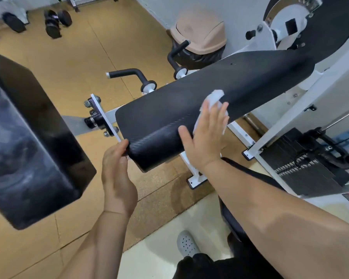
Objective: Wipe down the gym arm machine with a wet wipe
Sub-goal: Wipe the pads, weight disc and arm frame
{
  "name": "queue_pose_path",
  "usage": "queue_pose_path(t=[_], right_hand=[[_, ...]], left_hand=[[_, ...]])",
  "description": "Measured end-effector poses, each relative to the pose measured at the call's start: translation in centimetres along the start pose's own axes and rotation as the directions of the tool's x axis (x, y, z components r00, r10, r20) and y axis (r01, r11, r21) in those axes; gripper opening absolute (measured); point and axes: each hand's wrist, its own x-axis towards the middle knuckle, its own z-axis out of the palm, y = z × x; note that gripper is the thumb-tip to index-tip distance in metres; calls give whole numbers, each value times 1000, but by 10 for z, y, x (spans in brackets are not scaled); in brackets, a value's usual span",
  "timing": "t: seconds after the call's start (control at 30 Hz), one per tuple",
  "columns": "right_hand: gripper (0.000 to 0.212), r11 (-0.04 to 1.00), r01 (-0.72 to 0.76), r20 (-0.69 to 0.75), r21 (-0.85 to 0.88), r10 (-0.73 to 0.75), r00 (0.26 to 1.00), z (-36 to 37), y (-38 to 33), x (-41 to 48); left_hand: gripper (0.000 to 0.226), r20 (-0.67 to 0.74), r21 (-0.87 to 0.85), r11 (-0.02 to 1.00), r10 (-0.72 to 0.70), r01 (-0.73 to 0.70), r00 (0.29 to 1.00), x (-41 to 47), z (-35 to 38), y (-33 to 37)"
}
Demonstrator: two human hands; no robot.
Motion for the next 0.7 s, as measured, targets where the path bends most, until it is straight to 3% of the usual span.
queue_pose_path(t=[0.03, 0.1, 0.23, 0.27, 0.3, 0.37, 0.43, 0.5, 0.53, 0.6, 0.63, 0.7], right_hand=[[95, 980, 197, 66, -39, -194, 979, 8, -15, -21], [97, 846, 522, 195, -108, -497, 846, 28, -29, -60], [89, 662, 724, 257, -194, -678, 688, 23, -13, -44], [90, 676, 705, 249, -214, -660, 709, 13, -9, -31], [92, 760, 612, 199, -221, -579, 791, 1, -4, -16], [90, 939, 259, 46, -227, -255, 966, -19, 8, 13], [88, 985, 39, -16, -166, -43, 999, -22, 2, 18], [93, 958, 190, 75, -216, -178, 981, -5, -20, -5], [98, 900, 361, 161, -245, -329, 930, 4, -35, -24], [101, 718, 662, 328, -215, -585, 742, 24, -55, -64], [96, 631, 747, 360, -210, -660, 659, 32, -55, -75], [84, 522, 822, 361, -229, -738, 570, 37, -44, -72]], left_hand=[[56, 21, -15, 1000, 0, 0, 1000, -1, -2, 0], [48, 38, -91, 996, -12, 15, 999, 0, -5, 0], [47, 98, -43, 999, 3, 1, 995, 3, -13, -7], [48, 114, -23, 1000, 19, -17, 993, 3, -15, -8], [49, 128, -12, 1000, 25, -24, 991, 3, -16, -8], [48, 147, -8, 1000, 14, -13, 989, 2, -17, -6], [46, 153, -17, 1000, -14, 17, 988, -1, -15, -4], [44, 150, -40, 998, -48, 55, 988, -1, -15, -1], [43, 150, -54, 996, -68, 77, 986, -1, -15, 1], [39, 151, -111, 981, -140, 158, 979, -1, -17, 6], [38, 155, -148, 967, -185, 208, 970, 0, -19, 8], [40, 167, -177, 948, -236, 265, 957, 2, -21, 12]])
